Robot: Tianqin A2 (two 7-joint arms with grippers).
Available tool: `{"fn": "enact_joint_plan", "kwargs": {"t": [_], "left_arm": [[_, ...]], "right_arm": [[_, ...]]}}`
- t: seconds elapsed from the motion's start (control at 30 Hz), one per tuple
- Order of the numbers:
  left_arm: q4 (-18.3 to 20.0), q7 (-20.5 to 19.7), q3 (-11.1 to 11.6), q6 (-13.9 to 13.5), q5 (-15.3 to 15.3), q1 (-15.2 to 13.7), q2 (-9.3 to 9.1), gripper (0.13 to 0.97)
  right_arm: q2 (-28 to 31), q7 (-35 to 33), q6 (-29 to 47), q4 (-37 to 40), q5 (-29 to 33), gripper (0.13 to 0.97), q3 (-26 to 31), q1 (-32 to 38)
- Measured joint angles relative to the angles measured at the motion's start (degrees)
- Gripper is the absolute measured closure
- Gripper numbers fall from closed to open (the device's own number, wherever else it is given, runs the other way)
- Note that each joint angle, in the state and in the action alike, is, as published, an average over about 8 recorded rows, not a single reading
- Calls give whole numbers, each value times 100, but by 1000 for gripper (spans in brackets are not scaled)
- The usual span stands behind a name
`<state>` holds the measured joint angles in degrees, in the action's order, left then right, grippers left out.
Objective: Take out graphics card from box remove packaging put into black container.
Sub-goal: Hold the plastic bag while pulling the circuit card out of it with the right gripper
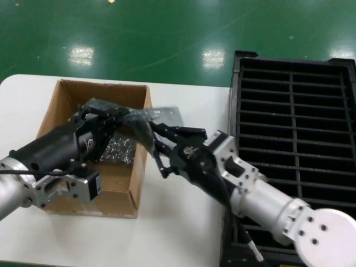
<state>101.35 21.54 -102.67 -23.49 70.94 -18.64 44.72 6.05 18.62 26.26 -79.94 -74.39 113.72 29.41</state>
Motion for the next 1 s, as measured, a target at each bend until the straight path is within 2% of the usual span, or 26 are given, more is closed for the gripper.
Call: {"fn": "enact_joint_plan", "kwargs": {"t": [0.27,0.63,1.0], "left_arm": [[0,0,0,0,0,0,0,957],[0,0,0,0,0,0,0,957],[0,0,0,0,0,0,0,957]], "right_arm": [[559,416,274,-1104,53,907,-207,-521],[1202,531,413,-1939,-154,907,-496,-914],[2619,632,594,-3178,-1010,907,-1515,-1816]]}}
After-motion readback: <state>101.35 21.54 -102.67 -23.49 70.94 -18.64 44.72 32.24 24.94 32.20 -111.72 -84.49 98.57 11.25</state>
